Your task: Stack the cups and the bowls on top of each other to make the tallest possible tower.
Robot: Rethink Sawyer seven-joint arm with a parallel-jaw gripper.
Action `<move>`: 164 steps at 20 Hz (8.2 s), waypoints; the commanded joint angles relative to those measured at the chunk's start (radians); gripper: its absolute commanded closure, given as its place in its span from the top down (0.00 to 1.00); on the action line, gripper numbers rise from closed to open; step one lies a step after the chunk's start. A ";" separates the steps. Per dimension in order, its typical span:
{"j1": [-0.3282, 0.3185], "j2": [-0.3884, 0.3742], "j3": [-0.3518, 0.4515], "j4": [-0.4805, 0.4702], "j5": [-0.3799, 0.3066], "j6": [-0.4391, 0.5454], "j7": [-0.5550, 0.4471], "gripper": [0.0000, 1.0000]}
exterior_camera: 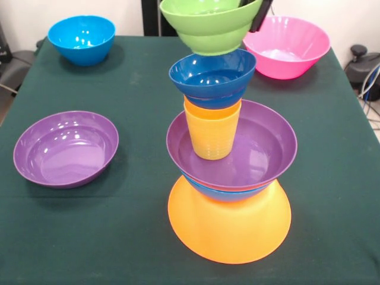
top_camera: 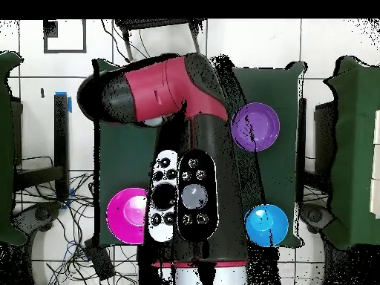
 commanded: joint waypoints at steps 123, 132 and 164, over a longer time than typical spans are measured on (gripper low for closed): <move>0.151 0.177 -0.226 0.040 0.209 -0.141 0.101 0.00; 0.147 0.171 -0.219 0.043 0.217 -0.130 0.090 0.00; 0.113 0.125 -0.196 0.071 0.243 -0.108 0.024 0.00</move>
